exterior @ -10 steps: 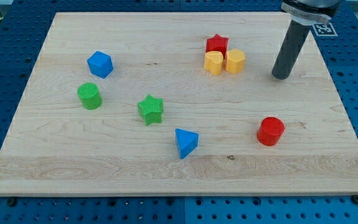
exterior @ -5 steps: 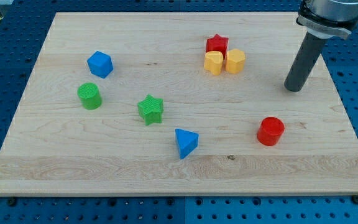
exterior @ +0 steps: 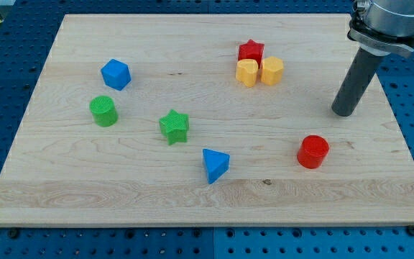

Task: Move your arm to the right of the red circle

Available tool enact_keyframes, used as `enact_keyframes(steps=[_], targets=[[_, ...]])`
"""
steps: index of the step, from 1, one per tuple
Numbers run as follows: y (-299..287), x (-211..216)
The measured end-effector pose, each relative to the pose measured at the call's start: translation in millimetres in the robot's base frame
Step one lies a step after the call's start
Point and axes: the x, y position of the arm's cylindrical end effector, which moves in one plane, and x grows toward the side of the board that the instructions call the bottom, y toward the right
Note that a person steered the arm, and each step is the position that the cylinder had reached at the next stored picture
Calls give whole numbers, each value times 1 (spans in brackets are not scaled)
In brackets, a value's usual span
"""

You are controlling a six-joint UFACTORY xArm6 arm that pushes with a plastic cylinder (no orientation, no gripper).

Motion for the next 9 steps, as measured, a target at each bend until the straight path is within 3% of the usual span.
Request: enact_keyframes(steps=[9], targets=[[0,68]])
